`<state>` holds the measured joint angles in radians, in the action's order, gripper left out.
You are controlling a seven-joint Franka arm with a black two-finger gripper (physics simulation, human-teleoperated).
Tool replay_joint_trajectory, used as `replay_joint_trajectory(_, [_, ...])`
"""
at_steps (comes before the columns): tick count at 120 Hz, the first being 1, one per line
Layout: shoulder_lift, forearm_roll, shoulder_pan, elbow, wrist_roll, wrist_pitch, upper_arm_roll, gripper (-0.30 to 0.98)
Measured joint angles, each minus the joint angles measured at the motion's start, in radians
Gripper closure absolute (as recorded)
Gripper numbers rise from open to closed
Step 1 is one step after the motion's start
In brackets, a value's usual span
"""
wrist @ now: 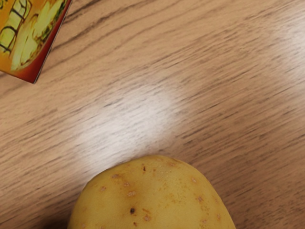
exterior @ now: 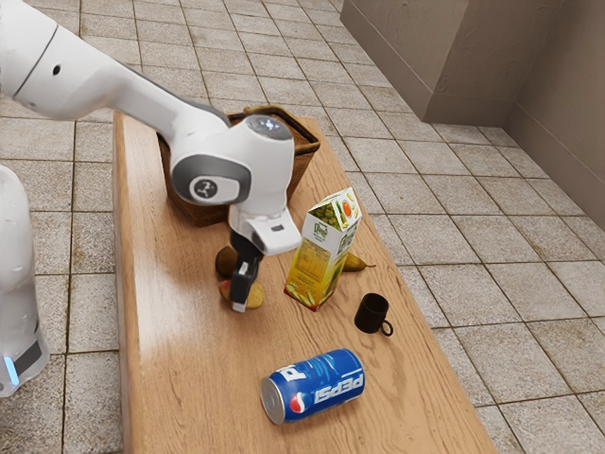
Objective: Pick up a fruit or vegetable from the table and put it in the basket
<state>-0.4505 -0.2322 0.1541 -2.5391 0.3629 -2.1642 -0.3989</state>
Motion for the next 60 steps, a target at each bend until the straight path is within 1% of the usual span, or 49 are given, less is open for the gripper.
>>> replay_joint_trajectory(60, [0.018,0.001,0.024,-0.001,-0.009,-0.015,0.0,0.02])
